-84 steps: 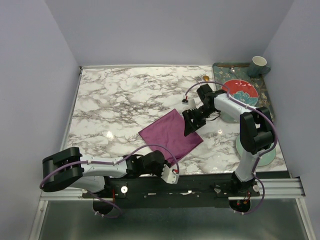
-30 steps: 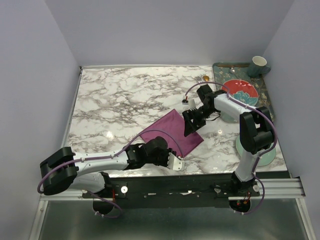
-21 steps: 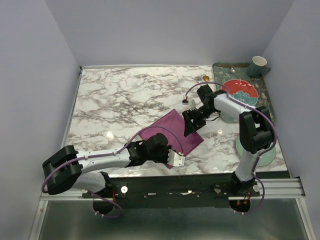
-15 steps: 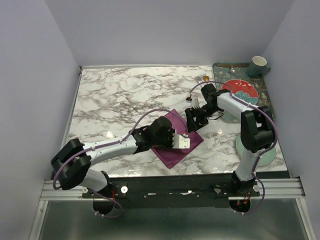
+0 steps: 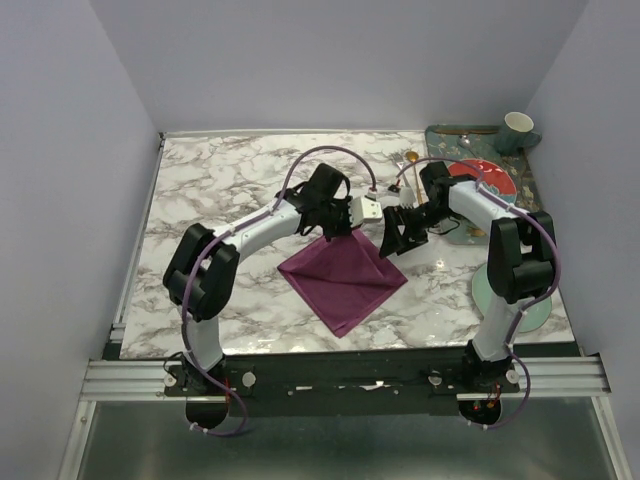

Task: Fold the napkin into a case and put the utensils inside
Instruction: Fold the top corner of the square-folded napkin at the center of the board.

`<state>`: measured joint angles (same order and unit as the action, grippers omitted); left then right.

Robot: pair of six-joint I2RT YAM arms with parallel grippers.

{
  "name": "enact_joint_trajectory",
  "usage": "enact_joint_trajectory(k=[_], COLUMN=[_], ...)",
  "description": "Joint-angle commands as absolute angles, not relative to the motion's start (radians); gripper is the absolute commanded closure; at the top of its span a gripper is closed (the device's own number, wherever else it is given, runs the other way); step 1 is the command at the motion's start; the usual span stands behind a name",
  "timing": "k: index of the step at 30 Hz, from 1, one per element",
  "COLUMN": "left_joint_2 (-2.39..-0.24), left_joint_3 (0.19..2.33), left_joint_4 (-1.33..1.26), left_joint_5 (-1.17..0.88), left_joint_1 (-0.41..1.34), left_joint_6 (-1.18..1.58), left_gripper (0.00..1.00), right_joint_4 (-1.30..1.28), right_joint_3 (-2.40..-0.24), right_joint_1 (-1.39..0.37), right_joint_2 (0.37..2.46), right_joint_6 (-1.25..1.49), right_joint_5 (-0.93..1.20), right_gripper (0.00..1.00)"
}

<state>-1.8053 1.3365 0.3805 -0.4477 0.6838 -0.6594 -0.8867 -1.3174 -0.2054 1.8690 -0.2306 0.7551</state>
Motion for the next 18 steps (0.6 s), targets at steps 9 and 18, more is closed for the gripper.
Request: enact_joint_trajectory(k=[9, 18], left_joint_2=[-1.999, -2.055], left_joint_3=[1.523, 1.583], left_joint_4=[0.463, 0.437], left_joint_5=[-0.545, -0.541], left_joint_1=[0.598, 0.584], left_joint_6=[-0.669, -0.644], left_gripper=[0.93, 0.92], right_joint_4=[-0.899, -0.896], right_joint_3=[-1.348, -1.347], right_joint_1=[-0.199, -0.199], right_joint_2=[1.919, 1.954], right_joint_6=[-0.255, -0.252], right_joint_5=[0.787, 0.752], right_gripper=[0.17, 0.29])
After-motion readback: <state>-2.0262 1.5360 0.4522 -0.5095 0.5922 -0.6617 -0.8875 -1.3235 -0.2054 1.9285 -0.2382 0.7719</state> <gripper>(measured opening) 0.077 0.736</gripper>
